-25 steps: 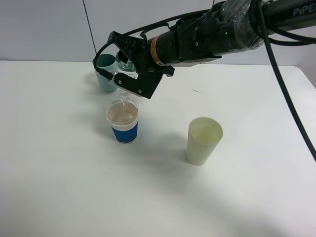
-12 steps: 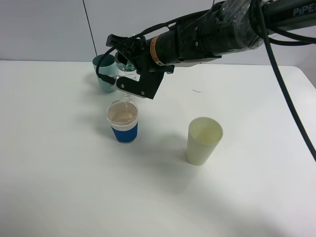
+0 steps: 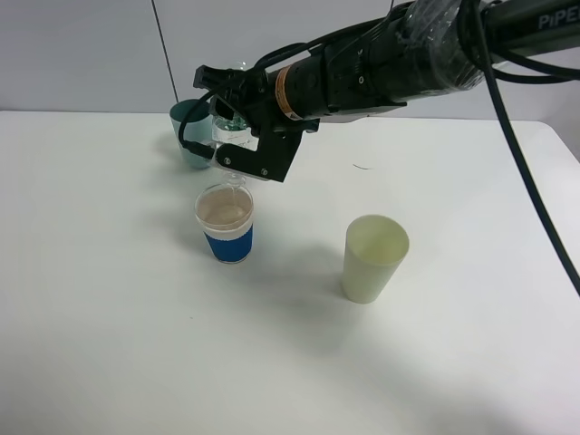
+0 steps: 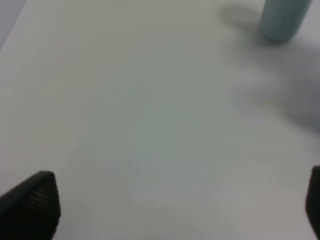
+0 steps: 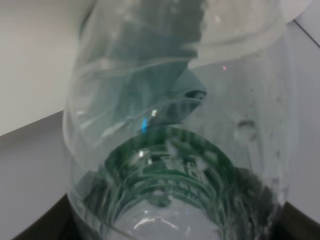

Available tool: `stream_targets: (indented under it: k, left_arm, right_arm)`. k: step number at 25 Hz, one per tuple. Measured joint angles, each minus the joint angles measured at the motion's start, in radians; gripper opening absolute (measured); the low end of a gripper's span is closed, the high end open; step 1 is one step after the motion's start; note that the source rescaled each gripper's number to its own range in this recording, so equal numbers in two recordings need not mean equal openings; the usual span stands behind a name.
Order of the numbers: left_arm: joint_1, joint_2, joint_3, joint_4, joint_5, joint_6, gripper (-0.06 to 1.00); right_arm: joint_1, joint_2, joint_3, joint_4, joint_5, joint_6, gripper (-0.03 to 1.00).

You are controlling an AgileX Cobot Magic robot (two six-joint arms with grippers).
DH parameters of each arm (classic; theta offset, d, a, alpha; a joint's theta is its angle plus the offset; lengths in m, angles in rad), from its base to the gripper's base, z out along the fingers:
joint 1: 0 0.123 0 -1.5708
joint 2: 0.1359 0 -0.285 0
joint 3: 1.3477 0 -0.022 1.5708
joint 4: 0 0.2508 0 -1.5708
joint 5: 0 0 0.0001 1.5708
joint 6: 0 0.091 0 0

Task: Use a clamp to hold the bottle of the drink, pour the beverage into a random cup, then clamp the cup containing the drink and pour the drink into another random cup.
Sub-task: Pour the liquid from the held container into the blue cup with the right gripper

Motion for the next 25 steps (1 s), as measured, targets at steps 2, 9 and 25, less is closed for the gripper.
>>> stream_targets:
  k: [2, 9, 25]
  left_arm:
    - [0.0, 0.0, 0.0, 0.0, 0.0, 0.0, 1.0]
    - [0.0, 0.0, 0.0, 0.0, 0.0, 0.0, 1.0]
    - [0.0, 0.0, 0.0, 0.0, 0.0, 0.0, 1.0]
  right_arm:
    - [0.0, 0.0, 0.0, -0.003, -0.001, 0.0, 0.0]
    - [0.0, 0.0, 0.0, -0.003, -0.019, 0.0, 0.0]
    - [0.0, 0.0, 0.0, -0.003, -0.045, 0.0, 0.0]
